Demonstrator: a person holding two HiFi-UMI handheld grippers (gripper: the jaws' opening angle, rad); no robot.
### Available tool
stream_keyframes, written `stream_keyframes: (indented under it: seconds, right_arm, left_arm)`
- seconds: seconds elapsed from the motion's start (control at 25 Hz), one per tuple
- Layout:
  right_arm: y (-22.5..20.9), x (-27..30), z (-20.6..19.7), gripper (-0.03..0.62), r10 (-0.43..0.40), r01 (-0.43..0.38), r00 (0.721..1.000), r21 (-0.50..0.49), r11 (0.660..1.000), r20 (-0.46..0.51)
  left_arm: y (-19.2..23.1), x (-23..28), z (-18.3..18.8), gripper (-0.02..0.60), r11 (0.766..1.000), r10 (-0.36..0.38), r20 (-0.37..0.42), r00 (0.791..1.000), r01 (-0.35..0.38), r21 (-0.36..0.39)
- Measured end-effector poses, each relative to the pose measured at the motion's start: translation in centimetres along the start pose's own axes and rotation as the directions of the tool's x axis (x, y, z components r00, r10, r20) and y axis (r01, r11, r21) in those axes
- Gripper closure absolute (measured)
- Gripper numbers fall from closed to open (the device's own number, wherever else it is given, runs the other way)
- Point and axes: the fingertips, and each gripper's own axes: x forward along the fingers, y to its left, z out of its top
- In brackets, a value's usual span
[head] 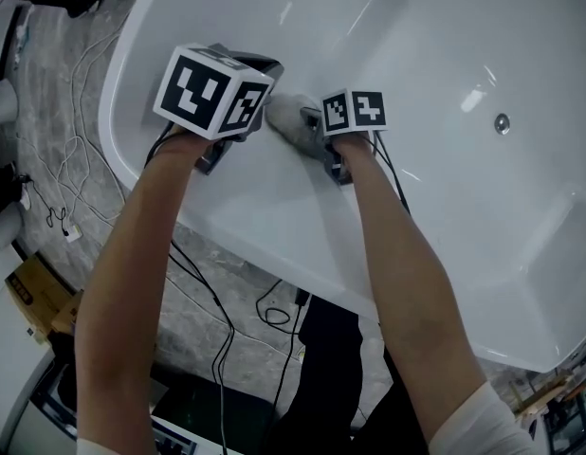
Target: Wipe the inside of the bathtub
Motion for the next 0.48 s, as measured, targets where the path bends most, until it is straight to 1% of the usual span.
stream_keyframes:
  seconds: [0.24, 0.48]
  right_arm:
    - [-2.7, 0.0, -1.3, 0.500, -0.080, 0.080, 0.996, 0.016, 0.997, -0.034]
    - [-8.3, -3.4, -4.4, 0.500, -0.146, 0.151, 0.986, 0.060, 0.987, -0.077]
  left_arm:
    - [-0.5, 1.4, -1.0, 0.569, 0.999, -0.022, -0.043, 0.999, 0.024, 0.045]
    - [-4.6, 4.4, -0.8, 0.569, 0.994, -0.064, -0.085, 0.994, 0.071, 0.088]
